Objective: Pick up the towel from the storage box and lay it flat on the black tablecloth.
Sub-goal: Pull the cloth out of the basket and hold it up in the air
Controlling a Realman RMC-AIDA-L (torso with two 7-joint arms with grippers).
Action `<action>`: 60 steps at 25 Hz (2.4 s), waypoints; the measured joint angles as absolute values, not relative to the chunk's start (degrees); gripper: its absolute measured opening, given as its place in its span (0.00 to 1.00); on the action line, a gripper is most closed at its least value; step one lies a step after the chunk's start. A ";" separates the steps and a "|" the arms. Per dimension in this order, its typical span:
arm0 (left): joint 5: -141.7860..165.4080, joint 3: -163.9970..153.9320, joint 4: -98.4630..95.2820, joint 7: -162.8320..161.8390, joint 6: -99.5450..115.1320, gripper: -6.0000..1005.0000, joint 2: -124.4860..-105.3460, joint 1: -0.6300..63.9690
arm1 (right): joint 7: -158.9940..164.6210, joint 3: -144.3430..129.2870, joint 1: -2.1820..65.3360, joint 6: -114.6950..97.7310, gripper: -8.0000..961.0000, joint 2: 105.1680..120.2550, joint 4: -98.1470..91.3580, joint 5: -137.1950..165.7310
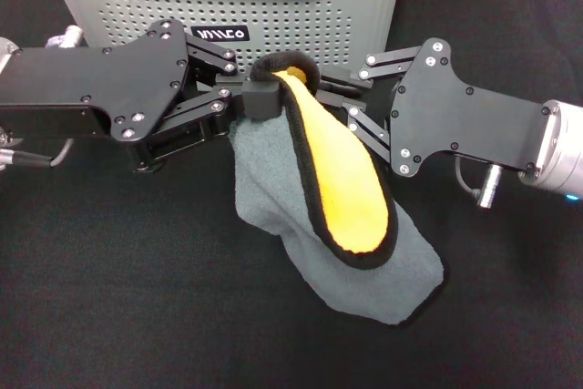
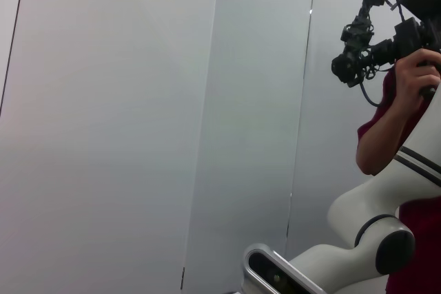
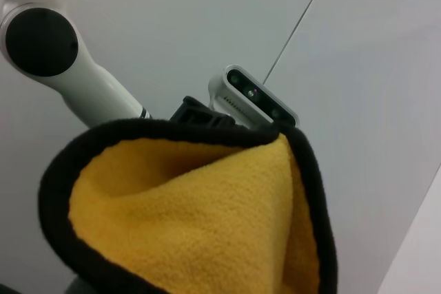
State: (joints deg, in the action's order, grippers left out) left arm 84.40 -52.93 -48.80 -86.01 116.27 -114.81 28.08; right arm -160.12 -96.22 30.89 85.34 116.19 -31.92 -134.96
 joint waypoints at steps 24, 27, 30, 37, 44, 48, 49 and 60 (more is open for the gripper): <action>84.78 -53.26 -48.64 -85.82 116.27 0.04 -115.09 27.72 | -161.03 -97.67 30.58 84.03 0.01 116.19 -31.90 -136.67; 85.78 -53.25 -48.51 -85.23 116.27 0.04 -115.43 27.64 | -160.97 -97.65 30.04 84.23 0.03 116.19 -32.27 -137.28; 86.04 -53.14 -48.16 -84.77 116.27 0.04 -115.87 27.60 | -160.92 -97.64 29.54 84.27 0.04 116.19 -32.97 -137.48; 84.64 -52.90 -47.98 -84.80 116.28 0.05 -115.74 27.55 | -161.21 -97.56 26.90 84.38 0.07 116.18 -33.49 -137.56; 84.34 -52.75 -48.15 -84.98 116.28 0.04 -115.67 27.51 | -163.55 -97.57 23.32 85.02 0.10 116.18 -34.22 -138.49; 84.30 -52.98 -48.10 -85.07 116.28 0.04 -115.82 27.92 | -164.11 -98.01 23.58 84.69 0.17 116.18 -34.24 -139.45; 84.29 -53.04 -48.09 -85.07 116.28 0.04 -115.86 28.01 | -164.14 -98.19 23.93 84.48 0.20 116.18 -34.12 -139.54; 84.27 -53.09 -47.97 -85.07 116.28 0.04 -116.03 28.32 | -164.54 -99.70 27.46 82.00 0.43 116.19 -33.25 -139.77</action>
State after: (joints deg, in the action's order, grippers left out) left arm 84.27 -53.09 -47.97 -85.07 116.28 -116.03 28.32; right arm -164.54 -99.70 27.46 82.00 116.19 -33.25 -139.77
